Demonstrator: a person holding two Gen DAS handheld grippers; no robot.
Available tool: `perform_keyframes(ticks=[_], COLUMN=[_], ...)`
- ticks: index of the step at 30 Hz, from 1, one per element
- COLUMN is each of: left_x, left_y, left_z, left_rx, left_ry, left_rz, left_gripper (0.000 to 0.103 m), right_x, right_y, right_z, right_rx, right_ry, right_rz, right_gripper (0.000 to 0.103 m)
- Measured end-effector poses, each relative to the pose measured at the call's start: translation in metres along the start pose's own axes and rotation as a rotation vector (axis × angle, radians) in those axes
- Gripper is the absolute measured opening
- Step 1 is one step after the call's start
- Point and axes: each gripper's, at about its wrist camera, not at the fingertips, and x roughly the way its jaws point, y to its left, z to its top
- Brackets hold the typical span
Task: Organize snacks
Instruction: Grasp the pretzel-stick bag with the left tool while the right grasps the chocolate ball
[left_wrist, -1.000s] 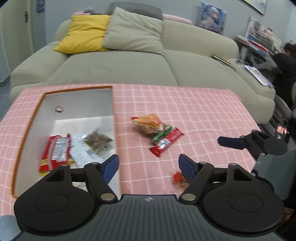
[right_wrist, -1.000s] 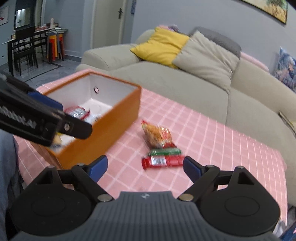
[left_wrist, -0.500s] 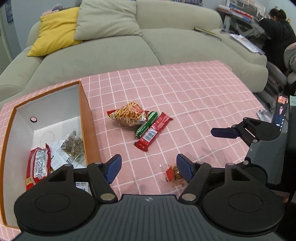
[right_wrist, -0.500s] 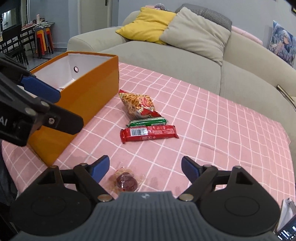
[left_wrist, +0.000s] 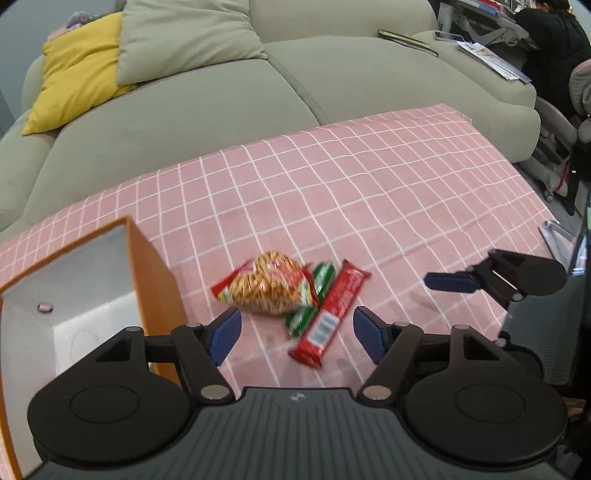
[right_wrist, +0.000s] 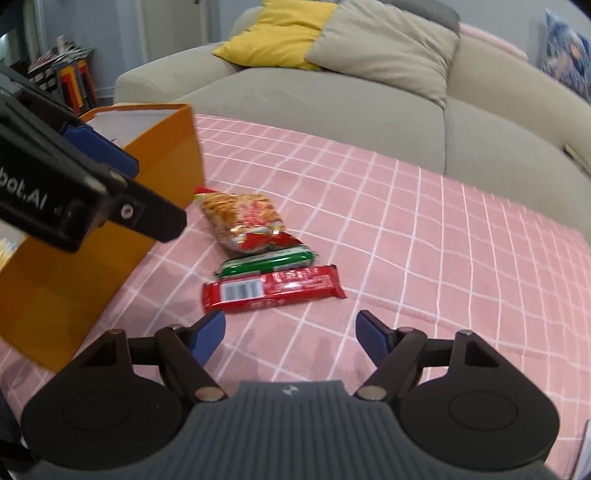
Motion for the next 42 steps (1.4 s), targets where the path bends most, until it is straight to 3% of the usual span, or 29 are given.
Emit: perform_keyframes(ticks=[6,19,29,35,42], left_x=[0.038,0.099,0.117,0.117,0.092], left_y=[0.013,0.029,0.033,0.029,0.024], left_z=[0.024,0.039,0.037,0.036,0.033], left_rx=[-0.026,-0.114,-0.156,-0.136,-0.146], left_ry=[0.065,0.204,0.251,0.226,0.160], left_rz=[0.007,0.030,0.027,0.058,0.053], left_gripper=[0.082,0.081,0.064,0.048,0.044], right_x=[0.006,0.013,0.011,0.005,-0.004], right_y=[-0.022,-0.014,-0.015,-0.013,-0.005], right_z=[-0.006,-0.023,-0.018,-0.016,-0.016], right_rx=[0.114,0.139,0.144,0.141,0.130], right_ry=[0.040,0.098,0.099,0.093,0.087], right_rz=[0.021,0.040,0.024,0.014,0.018], right_gripper=[0.072,0.072,0.072,0.072,0.072])
